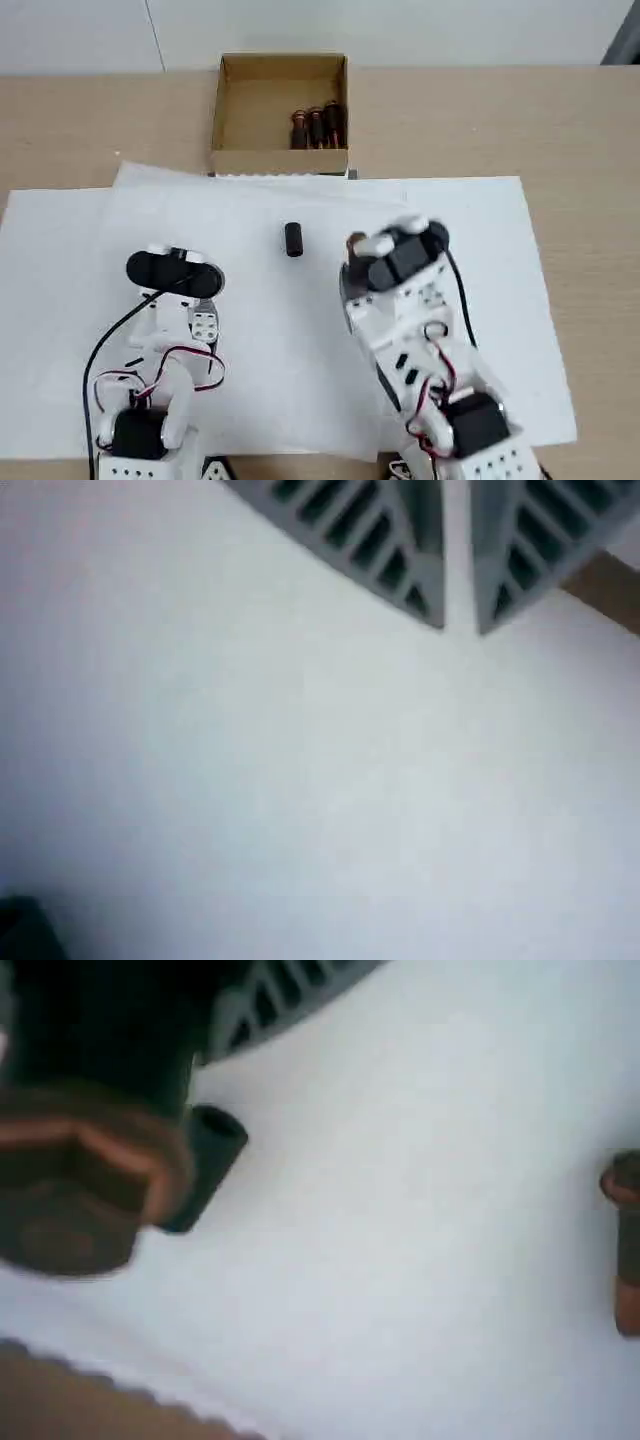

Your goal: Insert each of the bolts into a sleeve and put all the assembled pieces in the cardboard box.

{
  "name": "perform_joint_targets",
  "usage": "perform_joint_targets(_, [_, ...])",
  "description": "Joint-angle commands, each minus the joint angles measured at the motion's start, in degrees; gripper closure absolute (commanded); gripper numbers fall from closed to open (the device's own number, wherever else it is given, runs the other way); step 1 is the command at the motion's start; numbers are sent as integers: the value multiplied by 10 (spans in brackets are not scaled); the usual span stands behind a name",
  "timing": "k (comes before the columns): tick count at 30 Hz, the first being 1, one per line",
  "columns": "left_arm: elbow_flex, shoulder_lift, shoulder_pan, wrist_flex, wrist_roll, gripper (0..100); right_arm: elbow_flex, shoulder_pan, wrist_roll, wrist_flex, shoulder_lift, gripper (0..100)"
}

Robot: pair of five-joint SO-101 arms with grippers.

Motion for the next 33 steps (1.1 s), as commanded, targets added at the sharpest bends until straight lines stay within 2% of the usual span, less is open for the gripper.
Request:
perform_joint_targets(1, [8,-4,-2,-20,-2,994,-163,10,-7,-38,188,995])
perform_joint_targets(9, [30,-4,-2,-32,-3,994,-444,55,11,-80,530,995])
perform_joint_targets(17, [30,-4,-2,-32,-4,994,-680,70,35,-107,780,995])
perform_joint_targets(24, [30,-4,-2,-32,-4,994,-822,72,91,-165,956,995])
perform_joint_targets(33, [30,-4,-2,-32,-4,994,-927,70,199,-250,1121,990])
